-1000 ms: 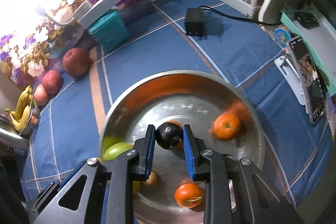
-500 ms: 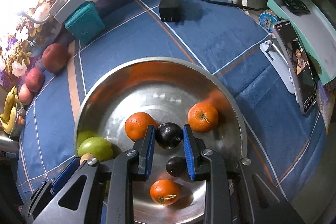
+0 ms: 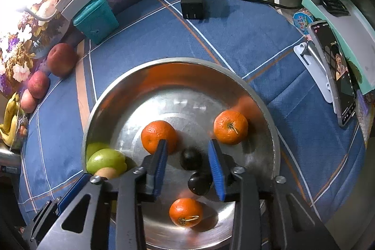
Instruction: Organize fruits
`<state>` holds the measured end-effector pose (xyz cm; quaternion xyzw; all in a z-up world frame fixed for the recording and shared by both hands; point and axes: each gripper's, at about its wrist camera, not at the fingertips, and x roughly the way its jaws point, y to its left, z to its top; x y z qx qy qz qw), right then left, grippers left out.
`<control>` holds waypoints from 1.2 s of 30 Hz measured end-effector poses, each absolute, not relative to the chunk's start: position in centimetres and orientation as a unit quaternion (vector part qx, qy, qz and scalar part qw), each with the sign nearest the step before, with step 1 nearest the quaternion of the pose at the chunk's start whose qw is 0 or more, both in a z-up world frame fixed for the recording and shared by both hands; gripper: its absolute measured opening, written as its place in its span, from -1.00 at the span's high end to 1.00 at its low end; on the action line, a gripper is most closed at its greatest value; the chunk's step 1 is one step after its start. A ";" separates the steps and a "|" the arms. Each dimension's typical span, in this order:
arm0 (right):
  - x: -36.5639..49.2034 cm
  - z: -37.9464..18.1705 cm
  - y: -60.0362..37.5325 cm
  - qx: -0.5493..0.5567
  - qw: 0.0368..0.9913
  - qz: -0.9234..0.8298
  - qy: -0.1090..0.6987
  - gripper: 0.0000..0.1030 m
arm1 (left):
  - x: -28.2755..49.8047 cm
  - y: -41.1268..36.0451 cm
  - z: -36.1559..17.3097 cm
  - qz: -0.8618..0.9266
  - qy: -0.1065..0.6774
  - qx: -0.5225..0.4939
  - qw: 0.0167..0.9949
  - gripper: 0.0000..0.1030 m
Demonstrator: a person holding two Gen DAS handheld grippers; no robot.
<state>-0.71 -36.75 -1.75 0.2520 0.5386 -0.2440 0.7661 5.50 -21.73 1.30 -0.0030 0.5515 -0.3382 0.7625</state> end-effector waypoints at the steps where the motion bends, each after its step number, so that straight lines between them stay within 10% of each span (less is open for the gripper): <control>1: -0.7 -1.7 -36.7 0.251 0.767 -0.244 0.538 0.27 | 5.5 -21.7 1.3 -0.338 0.552 -0.003 0.763 0.46; 36: 2.2 0.2 -30.1 0.164 0.802 -0.183 0.545 0.27 | 11.1 -10.7 -0.5 -0.135 0.573 -0.027 0.808 0.39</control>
